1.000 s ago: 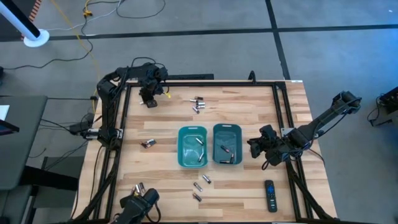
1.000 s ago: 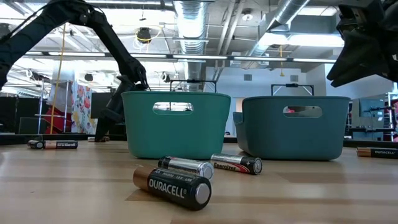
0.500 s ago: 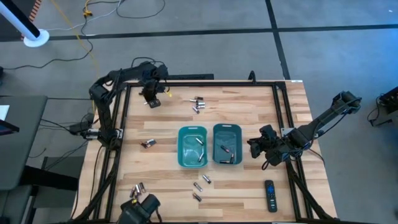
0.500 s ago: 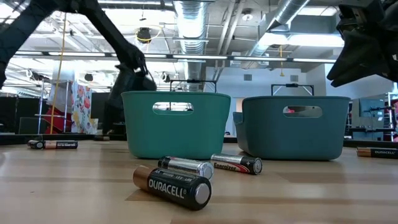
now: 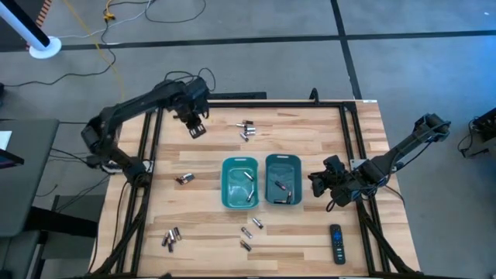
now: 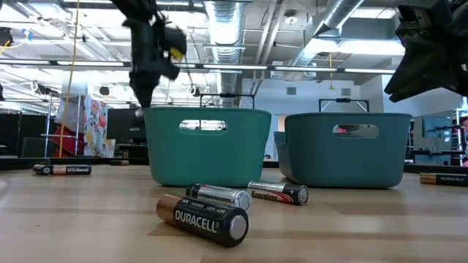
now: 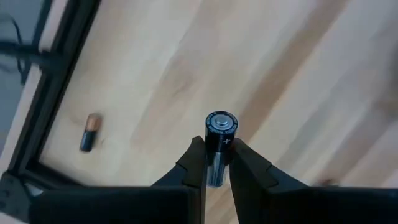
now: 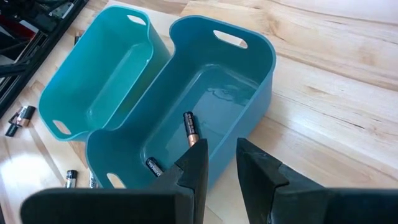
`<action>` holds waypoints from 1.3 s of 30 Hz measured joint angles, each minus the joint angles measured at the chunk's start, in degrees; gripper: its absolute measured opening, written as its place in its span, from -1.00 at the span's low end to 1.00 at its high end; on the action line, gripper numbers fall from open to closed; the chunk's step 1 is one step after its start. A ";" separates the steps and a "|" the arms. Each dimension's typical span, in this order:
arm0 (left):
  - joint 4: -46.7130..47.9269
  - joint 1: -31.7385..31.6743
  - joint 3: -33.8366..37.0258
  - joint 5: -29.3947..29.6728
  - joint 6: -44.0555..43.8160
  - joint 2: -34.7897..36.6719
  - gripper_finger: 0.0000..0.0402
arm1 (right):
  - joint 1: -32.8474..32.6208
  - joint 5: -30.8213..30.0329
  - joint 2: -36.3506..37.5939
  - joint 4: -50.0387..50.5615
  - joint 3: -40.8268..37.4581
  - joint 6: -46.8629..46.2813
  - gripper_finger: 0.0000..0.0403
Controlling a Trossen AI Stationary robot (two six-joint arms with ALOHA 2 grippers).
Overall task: Sort batteries
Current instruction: Put the silver battery into the green bin
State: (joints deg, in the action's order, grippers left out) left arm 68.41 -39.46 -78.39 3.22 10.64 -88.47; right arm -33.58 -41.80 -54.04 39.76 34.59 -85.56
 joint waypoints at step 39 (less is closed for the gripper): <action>-28.78 40.73 1.79 1.86 -33.17 -10.47 -0.74 | -0.13 9.25 0.02 0.23 0.02 2.12 -0.49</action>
State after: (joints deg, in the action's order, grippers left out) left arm 39.63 1.26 -76.60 5.08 -22.53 -98.93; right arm -33.71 -32.56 -54.02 39.99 34.61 -83.44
